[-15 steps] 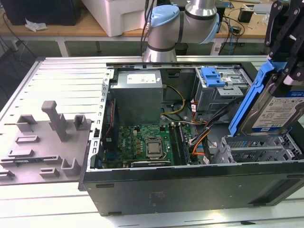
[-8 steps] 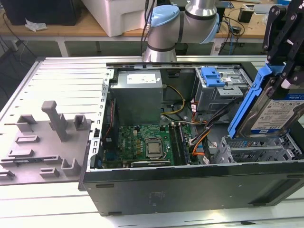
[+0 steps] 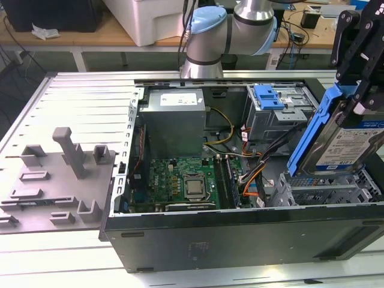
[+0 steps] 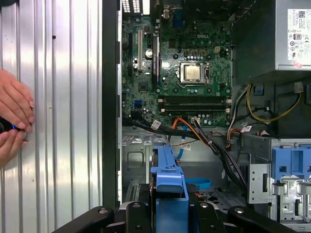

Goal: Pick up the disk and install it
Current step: 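Insert the disk into the insertion slot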

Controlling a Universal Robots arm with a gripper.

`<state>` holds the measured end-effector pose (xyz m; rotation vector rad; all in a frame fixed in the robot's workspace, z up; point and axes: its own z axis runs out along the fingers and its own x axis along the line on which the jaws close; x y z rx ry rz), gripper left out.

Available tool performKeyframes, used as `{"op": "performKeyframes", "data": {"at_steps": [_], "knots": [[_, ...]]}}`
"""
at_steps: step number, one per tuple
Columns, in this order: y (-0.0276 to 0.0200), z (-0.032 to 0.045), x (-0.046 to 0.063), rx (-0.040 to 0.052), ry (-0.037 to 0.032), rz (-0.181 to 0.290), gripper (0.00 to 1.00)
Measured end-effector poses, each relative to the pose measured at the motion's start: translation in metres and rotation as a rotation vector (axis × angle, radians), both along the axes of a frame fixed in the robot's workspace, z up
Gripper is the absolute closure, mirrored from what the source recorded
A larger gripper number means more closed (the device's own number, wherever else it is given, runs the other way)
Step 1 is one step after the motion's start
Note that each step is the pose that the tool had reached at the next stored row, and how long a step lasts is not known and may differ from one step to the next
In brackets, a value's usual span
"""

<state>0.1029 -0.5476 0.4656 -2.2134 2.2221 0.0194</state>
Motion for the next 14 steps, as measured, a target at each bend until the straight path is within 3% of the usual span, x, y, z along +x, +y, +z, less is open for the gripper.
{"op": "performKeyframes", "data": {"at_steps": [14], "knots": [[-0.0004,-0.0047,0.0004,0.0010,0.0000,0.000,0.63]]}}
